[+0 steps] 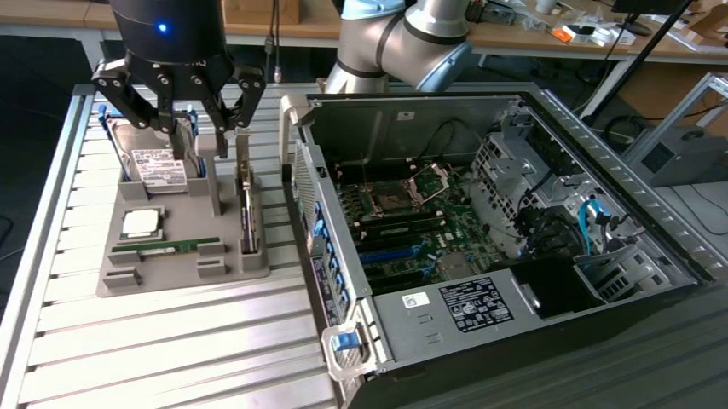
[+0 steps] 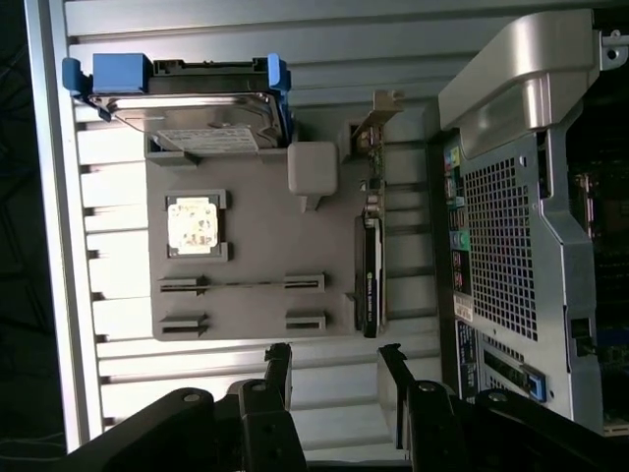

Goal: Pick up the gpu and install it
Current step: 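Pick up the gpu and move the gpu toward the slot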

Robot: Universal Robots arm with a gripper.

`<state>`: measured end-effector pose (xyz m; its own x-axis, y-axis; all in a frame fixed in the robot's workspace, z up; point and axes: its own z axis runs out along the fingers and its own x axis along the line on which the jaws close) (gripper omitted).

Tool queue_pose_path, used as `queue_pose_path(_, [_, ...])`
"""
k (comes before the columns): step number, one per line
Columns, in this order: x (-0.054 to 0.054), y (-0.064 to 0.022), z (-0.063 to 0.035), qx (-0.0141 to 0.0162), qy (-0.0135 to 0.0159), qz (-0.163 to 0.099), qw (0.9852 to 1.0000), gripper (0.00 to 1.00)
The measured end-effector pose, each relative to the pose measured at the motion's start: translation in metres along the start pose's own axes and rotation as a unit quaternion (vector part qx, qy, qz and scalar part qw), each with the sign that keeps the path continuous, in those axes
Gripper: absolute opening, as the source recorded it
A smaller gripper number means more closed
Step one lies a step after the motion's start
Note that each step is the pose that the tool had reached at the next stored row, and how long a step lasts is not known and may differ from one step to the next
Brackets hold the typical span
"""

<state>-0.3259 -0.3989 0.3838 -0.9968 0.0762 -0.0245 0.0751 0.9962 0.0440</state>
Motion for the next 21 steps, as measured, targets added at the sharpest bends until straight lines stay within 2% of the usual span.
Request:
queue_pose_path(8, [-0.003, -0.0001, 0.0093, 0.0000, 0.0000, 0.000, 1.0000, 0.48])
queue_pose_path(11, [-0.012, 0.0005, 0.0120, 0.0003, -0.0001, 0.000, 1.0000, 0.48])
queue_pose_path(13, [-0.015, 0.0030, 0.0131, 0.0020, -0.0002, 0.000, 1.0000, 0.48])
queue_pose_path(21, [-0.023, 0.0044, 0.0143, 0.0033, -0.0003, 0.000, 1.0000, 0.48])
